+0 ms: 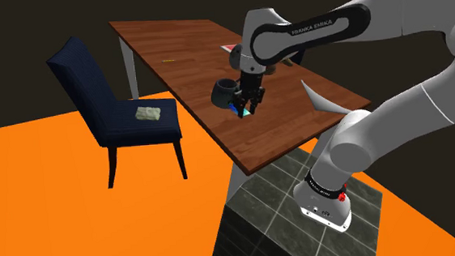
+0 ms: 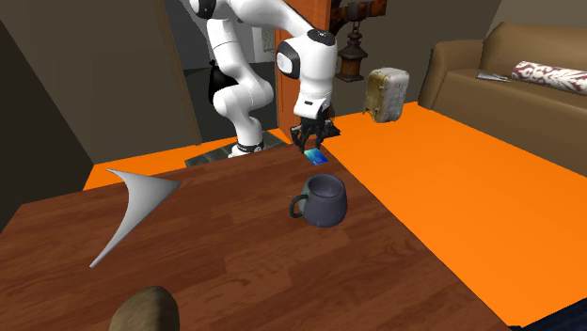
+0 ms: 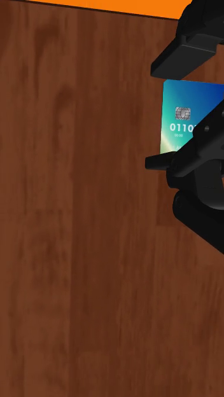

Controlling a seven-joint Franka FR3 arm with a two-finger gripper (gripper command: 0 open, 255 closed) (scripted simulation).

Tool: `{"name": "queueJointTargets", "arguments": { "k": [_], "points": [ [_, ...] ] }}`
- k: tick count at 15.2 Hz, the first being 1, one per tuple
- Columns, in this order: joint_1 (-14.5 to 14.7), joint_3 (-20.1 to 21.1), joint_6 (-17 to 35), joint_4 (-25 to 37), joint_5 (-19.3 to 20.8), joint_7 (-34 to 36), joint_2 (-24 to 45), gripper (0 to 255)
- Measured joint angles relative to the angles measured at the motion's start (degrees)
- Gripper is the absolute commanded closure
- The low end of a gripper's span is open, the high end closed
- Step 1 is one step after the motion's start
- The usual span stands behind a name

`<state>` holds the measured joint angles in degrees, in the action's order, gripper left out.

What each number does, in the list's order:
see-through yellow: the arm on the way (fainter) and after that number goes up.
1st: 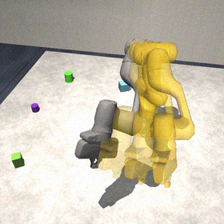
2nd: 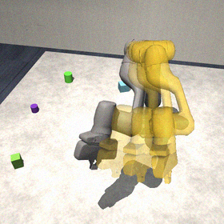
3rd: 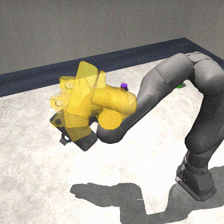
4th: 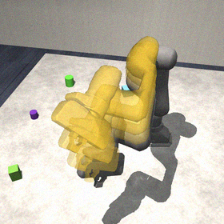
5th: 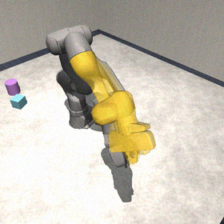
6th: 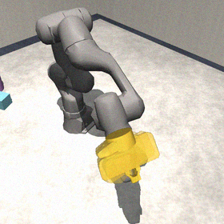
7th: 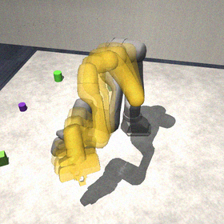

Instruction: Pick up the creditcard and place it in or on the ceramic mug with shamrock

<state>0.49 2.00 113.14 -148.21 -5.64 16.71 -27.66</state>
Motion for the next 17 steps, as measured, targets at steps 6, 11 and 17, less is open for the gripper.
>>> {"name": "queueJointTargets", "arguments": {
  "k": [6,11,17],
  "points": [
    [0.0,-0.1,-5.2,3.4,0.2,0.4,-1.8,255],
    [-0.1,-0.2,-9.4,6.6,0.4,0.6,-2.8,255],
    [-0.1,-0.3,-14.1,10.8,0.5,0.9,-3.3,255]
  ]
}}
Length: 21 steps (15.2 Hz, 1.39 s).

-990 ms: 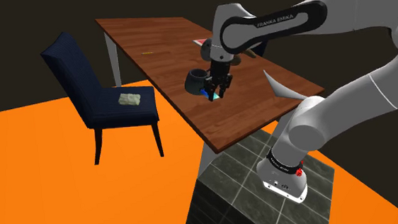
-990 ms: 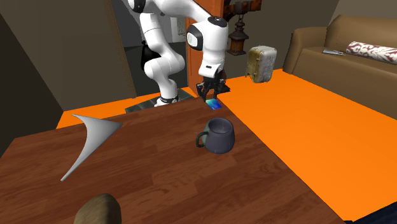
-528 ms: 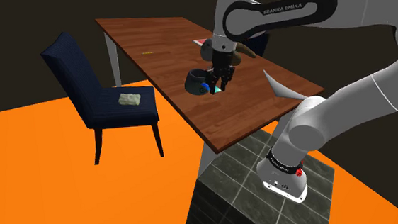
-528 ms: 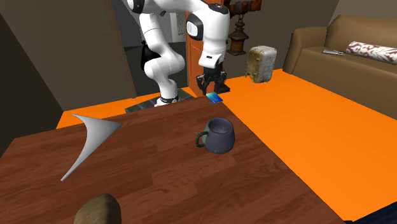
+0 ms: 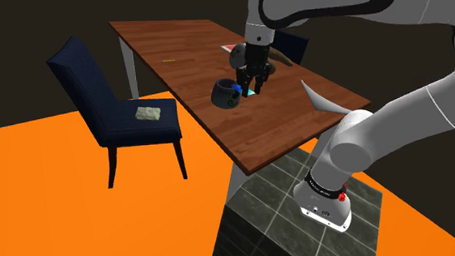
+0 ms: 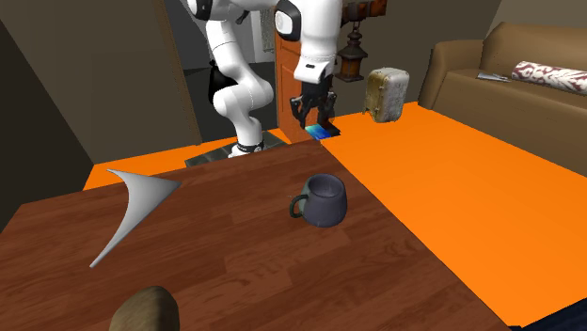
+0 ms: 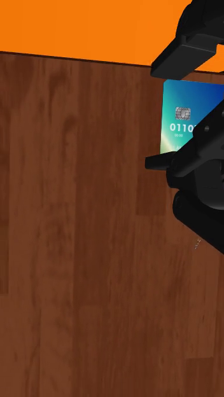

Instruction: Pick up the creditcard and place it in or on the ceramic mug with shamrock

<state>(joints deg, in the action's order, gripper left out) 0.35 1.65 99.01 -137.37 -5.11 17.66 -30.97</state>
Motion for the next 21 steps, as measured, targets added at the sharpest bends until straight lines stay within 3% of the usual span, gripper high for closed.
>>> {"name": "queueJointTargets", "arguments": {
  "k": [5,14,21],
  "points": [
    [-1.4,-2.4,-0.7,5.1,1.6,-3.0,4.7,255],
    [-4.5,-8.0,-1.7,21.6,3.6,-11.2,20.6,255],
    [-4.7,-8.4,3.3,18.6,3.6,-12.0,22.6,255]
  ]
}}
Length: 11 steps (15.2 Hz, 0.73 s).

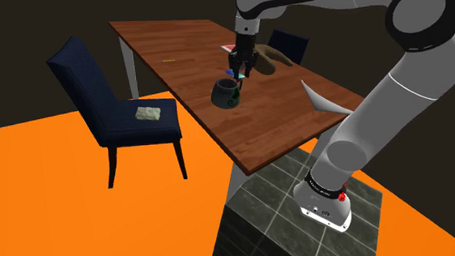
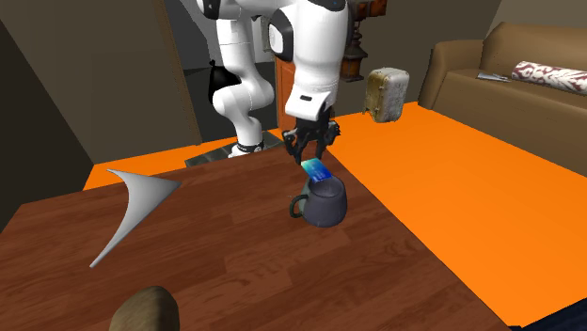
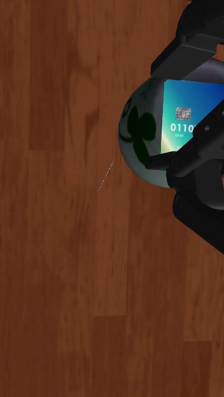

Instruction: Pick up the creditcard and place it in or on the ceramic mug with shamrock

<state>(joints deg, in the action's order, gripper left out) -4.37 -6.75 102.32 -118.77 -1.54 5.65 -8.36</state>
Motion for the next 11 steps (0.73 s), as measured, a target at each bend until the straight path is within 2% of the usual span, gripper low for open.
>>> {"name": "queueJointTargets", "arguments": {
  "k": [8,11],
  "points": [
    [-0.1,-0.1,5.9,-4.5,-0.2,-0.4,1.4,255],
    [0.0,-0.1,6.5,-4.9,-0.2,-0.4,1.6,255]
  ]
}}
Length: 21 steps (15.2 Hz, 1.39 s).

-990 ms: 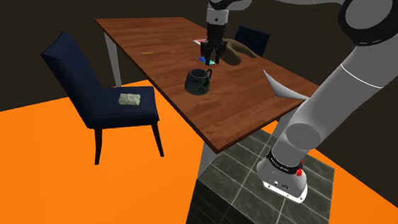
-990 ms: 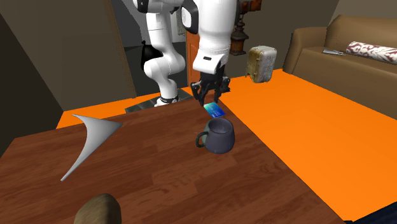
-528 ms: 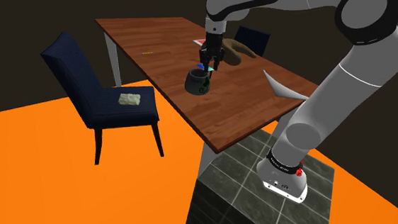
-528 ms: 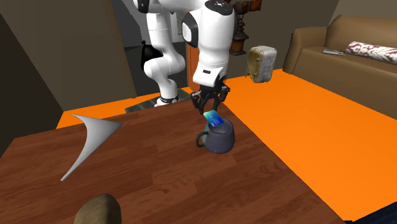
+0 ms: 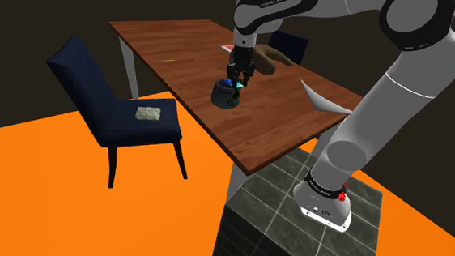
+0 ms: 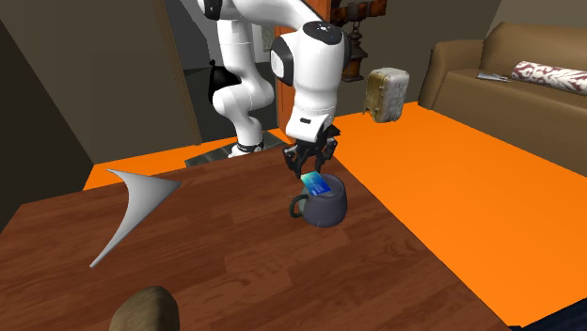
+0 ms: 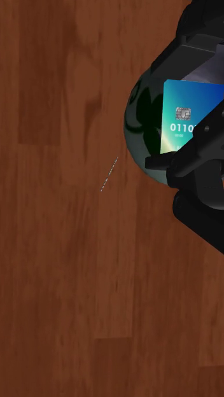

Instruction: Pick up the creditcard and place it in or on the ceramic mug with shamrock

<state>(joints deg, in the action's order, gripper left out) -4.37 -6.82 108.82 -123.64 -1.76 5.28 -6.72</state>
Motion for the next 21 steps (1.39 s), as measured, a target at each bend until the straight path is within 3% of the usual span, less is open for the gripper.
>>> {"name": "queueJointTargets", "arguments": {
  "k": [4,5,11,16,21],
  "points": [
    [0.0,0.0,0.1,0.0,0.0,0.0,0.0,255],
    [0.0,0.0,0.1,0.0,0.0,0.0,0.0,0],
    [0.0,0.0,0.1,0.0,0.0,0.0,0.0,0],
    [-0.1,-0.1,-6.2,5.9,0.1,0.1,-0.4,0],
    [-0.1,-0.1,-7.2,6.7,0.1,0.1,-0.5,0]
  ]
}}
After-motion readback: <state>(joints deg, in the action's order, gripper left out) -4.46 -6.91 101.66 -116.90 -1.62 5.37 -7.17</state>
